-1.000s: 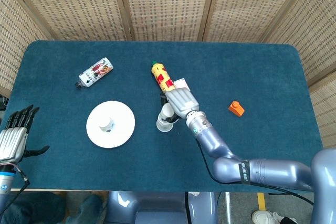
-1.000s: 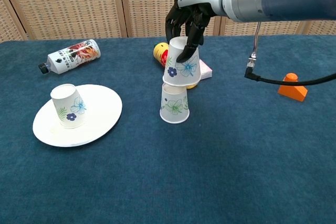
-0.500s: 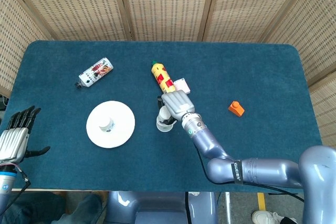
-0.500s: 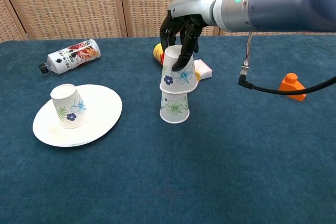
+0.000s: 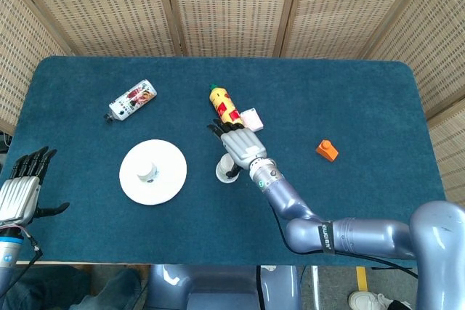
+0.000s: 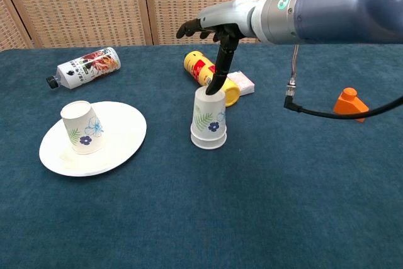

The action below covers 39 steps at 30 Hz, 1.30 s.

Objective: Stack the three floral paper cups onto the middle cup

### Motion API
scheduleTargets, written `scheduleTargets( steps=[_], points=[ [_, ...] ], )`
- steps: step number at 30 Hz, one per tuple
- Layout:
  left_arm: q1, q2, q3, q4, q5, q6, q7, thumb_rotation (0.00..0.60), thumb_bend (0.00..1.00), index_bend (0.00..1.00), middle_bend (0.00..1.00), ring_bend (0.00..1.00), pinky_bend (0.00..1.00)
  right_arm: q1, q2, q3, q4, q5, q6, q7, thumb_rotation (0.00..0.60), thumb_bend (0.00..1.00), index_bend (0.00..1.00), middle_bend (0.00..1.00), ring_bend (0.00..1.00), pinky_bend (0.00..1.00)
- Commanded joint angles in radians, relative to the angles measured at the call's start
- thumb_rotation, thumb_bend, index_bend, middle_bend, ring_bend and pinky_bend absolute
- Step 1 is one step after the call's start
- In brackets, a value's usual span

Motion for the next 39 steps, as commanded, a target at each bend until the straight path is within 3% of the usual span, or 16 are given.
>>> scheduleTargets(
  steps=[1,9,11,14,17,22,24,27,34,36,39],
  points=[
    [-0.001,0.000,0.001,0.000,0.000,-0.001,0.001,0.600,0.00,0.00,0.00,0.00,0.00,-0.003,0.003,-0.003,-0.001,-0.007,0.000,0.006,0.600,0.00,0.02,0.01,0.05,0.09],
    [0.000,-0.002,0.001,0.003,0.000,0.003,0.001,0.600,0.00,0.00,0.00,0.00,0.00,-0.046,0.063,-0.044,-0.033,-0.069,0.039,0.010,0.600,0.00,0.02,0.00,0.03,0.03],
    [-0.001,-0.003,0.001,0.008,0.003,0.004,-0.002,0.600,0.00,0.00,0.00,0.00,0.00,-0.097,0.105,-0.098,-0.044,-0.178,0.078,0.006,0.600,0.00,0.02,0.00,0.01,0.00],
    [-0.002,-0.007,0.002,0.016,0.014,0.007,-0.006,0.600,0.00,0.00,0.00,0.00,0.00,-0.198,0.153,-0.184,-0.017,-0.428,0.154,0.061,0.600,0.00,0.02,0.00,0.00,0.00],
    [-0.004,-0.016,0.006,0.026,0.035,0.014,-0.006,0.600,0.00,0.00,0.00,0.00,0.00,-0.342,0.191,-0.295,0.101,-0.721,0.276,0.227,0.600,0.00,0.02,0.00,0.00,0.00],
    [-0.011,-0.037,0.007,0.049,0.064,0.024,0.003,0.600,0.00,0.00,0.00,0.00,0.00,-0.520,0.181,-0.393,0.321,-0.924,0.455,0.481,0.600,0.00,0.01,0.00,0.00,0.00],
    [-0.017,-0.045,0.005,0.056,0.074,0.026,0.010,0.600,0.00,0.00,0.00,0.00,0.00,-0.588,0.160,-0.408,0.403,-0.954,0.519,0.542,0.600,0.00,0.00,0.00,0.00,0.00],
    [-0.030,-0.048,0.003,0.056,0.084,0.016,0.025,0.600,0.00,0.00,0.00,0.00,0.00,-0.665,0.150,-0.414,0.426,-0.944,0.565,0.566,0.600,0.00,0.00,0.00,0.00,0.00],
    [-0.121,-0.009,-0.012,0.008,0.115,-0.089,0.105,0.600,0.00,0.00,0.00,0.00,0.00,-0.818,0.153,-0.412,0.299,-0.948,0.698,0.536,0.600,0.00,0.00,0.00,0.00,0.00],
    [-0.197,0.003,-0.021,-0.010,0.122,-0.200,0.142,0.600,0.00,0.00,0.00,0.00,0.00,-0.854,0.152,-0.423,0.267,-0.977,0.746,0.508,0.600,0.00,0.00,0.00,0.00,0.00],
    [-0.258,0.007,-0.037,-0.011,0.099,-0.283,0.169,0.600,0.00,0.00,0.00,0.00,0.03,-0.871,0.166,-0.422,0.244,-0.996,0.756,0.472,0.600,0.00,0.01,0.00,0.00,0.00]
  ],
)
